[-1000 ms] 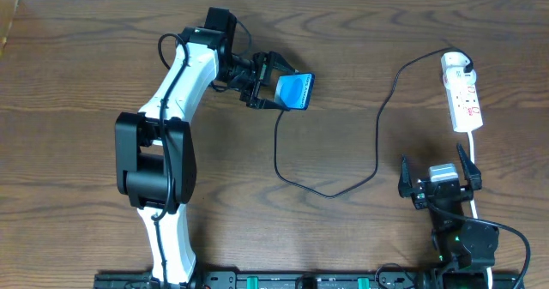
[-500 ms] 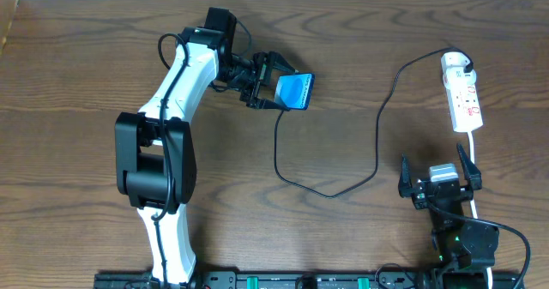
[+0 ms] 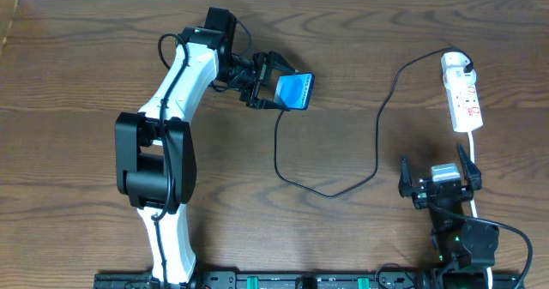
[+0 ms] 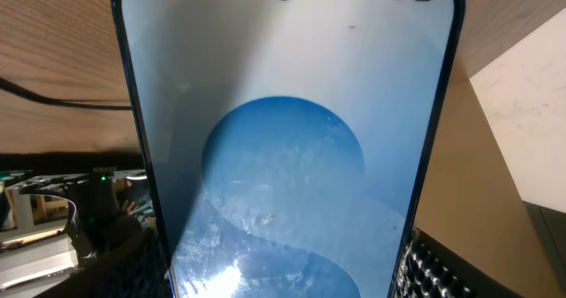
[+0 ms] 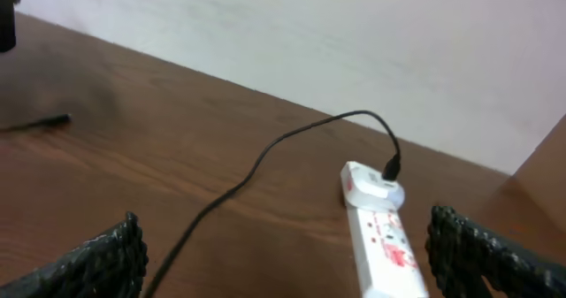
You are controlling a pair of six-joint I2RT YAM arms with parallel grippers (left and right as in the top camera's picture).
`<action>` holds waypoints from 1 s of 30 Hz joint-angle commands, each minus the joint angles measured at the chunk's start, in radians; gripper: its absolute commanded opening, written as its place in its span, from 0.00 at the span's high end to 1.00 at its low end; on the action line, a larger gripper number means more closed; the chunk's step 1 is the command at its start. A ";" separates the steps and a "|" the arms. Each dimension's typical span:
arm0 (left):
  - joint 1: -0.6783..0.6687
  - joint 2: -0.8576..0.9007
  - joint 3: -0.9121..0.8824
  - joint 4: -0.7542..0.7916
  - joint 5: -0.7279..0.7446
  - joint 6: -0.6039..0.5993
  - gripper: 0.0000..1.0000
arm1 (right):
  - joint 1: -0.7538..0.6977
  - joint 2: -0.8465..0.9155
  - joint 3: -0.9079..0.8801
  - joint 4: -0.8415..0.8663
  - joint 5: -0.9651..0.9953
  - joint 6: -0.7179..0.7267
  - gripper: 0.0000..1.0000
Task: Plug charger to phone and switch on socket
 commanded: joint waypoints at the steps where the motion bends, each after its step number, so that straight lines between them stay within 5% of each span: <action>1: -0.002 -0.031 0.005 -0.003 0.020 -0.006 0.37 | 0.002 -0.005 -0.003 0.002 -0.011 0.172 0.01; 14: -0.002 -0.031 0.005 -0.002 -0.073 -0.005 0.37 | -0.001 0.100 0.093 0.002 -0.171 0.293 0.01; 23: -0.003 -0.031 0.005 -0.004 -0.395 0.017 0.37 | -0.047 0.501 0.341 0.000 -0.364 0.295 0.01; 30: -0.013 -0.031 0.005 -0.018 -0.558 0.037 0.37 | -0.092 0.900 0.564 -0.023 -0.697 0.296 0.01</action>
